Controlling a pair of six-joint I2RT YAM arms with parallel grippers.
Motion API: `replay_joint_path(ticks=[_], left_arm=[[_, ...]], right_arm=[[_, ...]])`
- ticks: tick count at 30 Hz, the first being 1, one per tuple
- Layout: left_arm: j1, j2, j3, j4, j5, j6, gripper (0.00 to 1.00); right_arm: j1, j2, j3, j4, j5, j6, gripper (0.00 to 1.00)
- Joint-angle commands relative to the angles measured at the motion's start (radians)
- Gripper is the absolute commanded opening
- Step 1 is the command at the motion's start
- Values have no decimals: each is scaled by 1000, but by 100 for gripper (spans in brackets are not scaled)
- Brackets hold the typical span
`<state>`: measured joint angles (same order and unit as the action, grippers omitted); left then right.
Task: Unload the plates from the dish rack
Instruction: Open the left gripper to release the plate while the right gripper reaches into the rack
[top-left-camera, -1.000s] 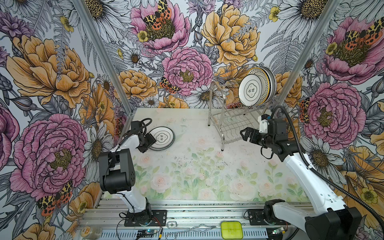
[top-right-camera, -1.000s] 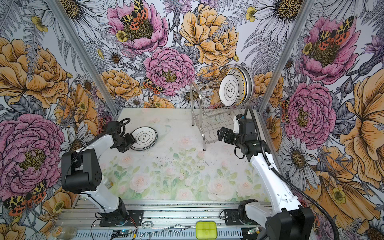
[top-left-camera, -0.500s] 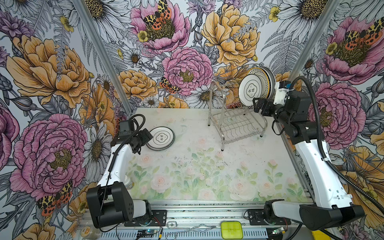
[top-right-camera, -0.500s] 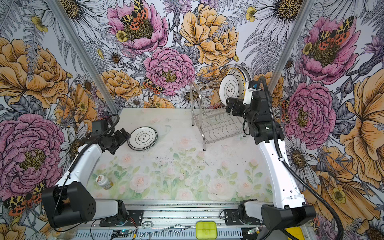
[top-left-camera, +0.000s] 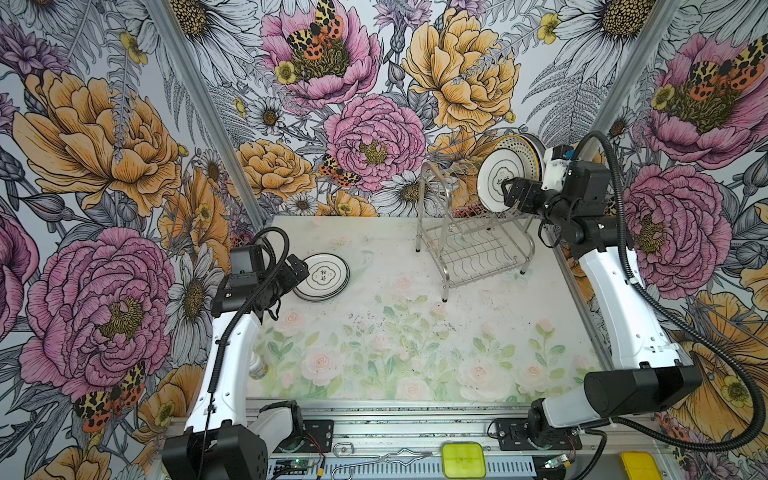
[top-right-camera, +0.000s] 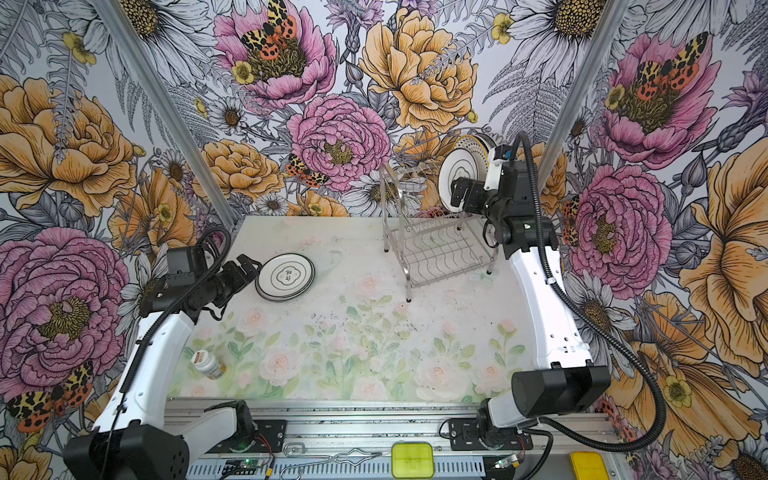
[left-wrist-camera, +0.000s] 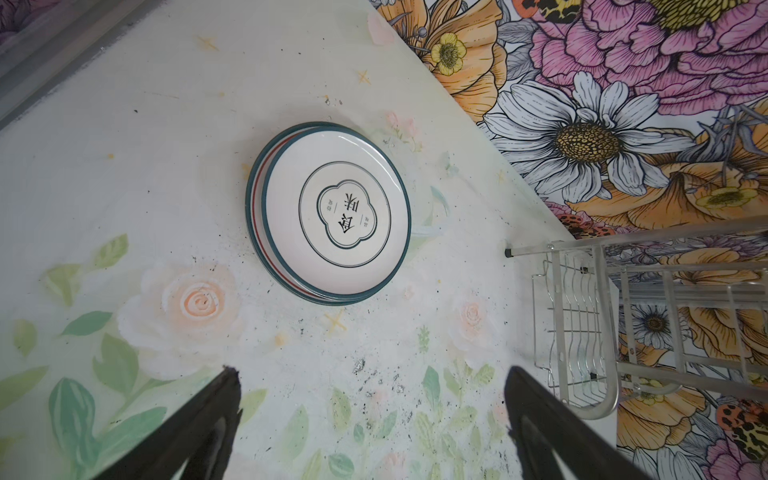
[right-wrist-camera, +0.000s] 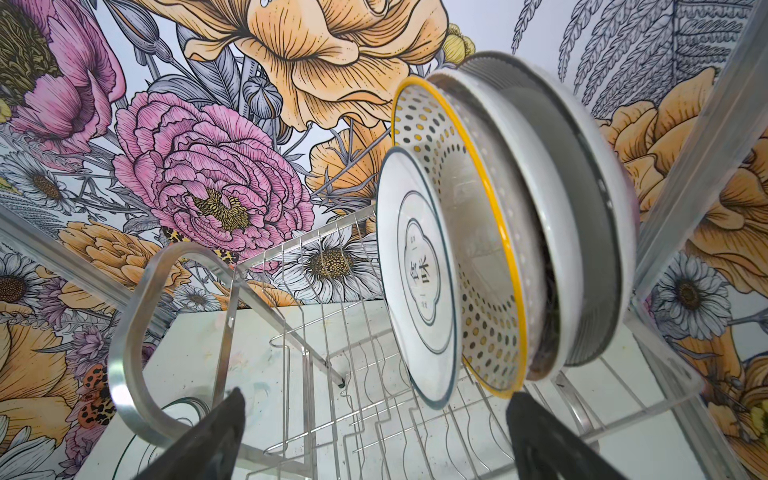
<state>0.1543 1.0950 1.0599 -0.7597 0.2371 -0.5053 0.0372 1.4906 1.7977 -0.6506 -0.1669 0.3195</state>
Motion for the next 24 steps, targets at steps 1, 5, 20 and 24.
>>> replay_joint_path(ticks=[1, 5, 20, 24], left_arm=[[-8, -27, -21, -13, 27, -1, 99], [-9, -41, -30, -16, 31, -2, 99], [-36, -52, -34, -16, 31, -3, 99], [-41, -50, -34, -16, 32, -6, 99]], right_arm=[[-11, 21, 41, 2, -34, 23, 99], [-15, 41, 46, 3, -32, 29, 99], [-16, 103, 70, 5, -34, 41, 90], [-16, 132, 88, 6, -19, 35, 86]])
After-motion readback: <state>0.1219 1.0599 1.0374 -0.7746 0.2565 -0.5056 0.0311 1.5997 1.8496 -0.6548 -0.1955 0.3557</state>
